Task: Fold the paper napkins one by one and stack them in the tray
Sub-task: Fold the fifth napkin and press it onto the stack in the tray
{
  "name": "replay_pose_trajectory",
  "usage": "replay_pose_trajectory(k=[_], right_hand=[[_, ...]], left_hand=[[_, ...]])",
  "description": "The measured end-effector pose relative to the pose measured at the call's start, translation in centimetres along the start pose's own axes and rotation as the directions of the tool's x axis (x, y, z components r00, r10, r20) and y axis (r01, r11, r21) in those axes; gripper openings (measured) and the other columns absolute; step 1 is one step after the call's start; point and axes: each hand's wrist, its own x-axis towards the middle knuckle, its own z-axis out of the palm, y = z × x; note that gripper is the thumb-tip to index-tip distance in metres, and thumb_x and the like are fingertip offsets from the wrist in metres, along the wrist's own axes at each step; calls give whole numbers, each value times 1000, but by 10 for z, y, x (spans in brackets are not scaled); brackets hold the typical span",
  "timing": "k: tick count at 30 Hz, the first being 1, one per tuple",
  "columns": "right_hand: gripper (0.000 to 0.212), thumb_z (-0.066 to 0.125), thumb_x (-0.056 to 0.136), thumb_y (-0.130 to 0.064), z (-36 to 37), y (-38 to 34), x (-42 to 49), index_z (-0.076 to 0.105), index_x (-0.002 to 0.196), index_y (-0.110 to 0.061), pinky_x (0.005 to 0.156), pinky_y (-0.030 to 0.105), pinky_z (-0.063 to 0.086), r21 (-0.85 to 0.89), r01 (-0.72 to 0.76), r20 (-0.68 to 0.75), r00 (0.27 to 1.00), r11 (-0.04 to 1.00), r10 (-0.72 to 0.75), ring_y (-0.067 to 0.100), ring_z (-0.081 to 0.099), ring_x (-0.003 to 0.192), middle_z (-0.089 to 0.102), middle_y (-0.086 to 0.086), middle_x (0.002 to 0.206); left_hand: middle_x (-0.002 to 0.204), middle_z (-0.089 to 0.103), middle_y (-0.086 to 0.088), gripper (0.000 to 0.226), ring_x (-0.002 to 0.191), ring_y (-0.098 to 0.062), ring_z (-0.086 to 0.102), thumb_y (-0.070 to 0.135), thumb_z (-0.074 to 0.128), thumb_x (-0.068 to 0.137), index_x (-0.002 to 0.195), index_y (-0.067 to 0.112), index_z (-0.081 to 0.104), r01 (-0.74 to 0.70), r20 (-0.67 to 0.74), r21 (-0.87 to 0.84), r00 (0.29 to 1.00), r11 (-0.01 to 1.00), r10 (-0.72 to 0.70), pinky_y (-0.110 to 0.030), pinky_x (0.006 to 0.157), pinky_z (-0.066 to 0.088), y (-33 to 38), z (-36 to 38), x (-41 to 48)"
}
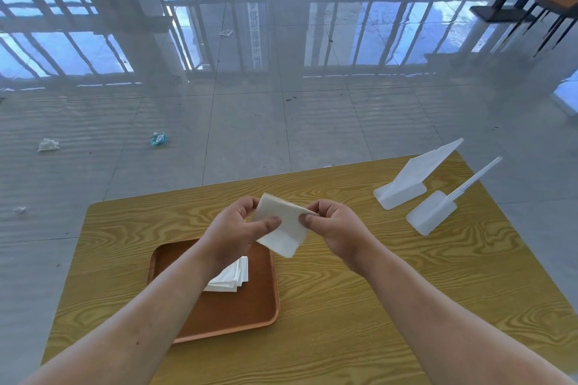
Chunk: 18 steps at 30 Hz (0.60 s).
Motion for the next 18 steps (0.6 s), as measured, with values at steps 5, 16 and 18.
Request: replay_pose_trajectory(k=[5,16,18], right_hand=[[6,67,100,-16,9,-5,1,72,99,-12,74,36,61,382,-108,45,994,918,98,23,73,85,76,7,94],[20,54,108,-17,46,6,12,70,120,-16,50,31,51,371,-286,190,955,884,229,16,66,58,76,4,81],[23,51,107,-9,53,7,17,72,114,-14,51,31,52,405,-288,210,953,868,218,16,66,57,74,5,81]], left_hand=[[109,82,-12,22,102,-33,77,18,80,92,113,12,78,90,39,-140,996,986,-86,-48,88,63,-6,0,-2],[86,76,-5,22,62,-18,67,28,58,107,108,28,80,183,-17,-210,982,960,-191,-31,55,55,-28,-26,-8],[84,74,-4,29,61,-17,66,19,53,106,104,26,81,192,-14,-226,980,955,-200,-28,52,53,-32,-35,-10]])
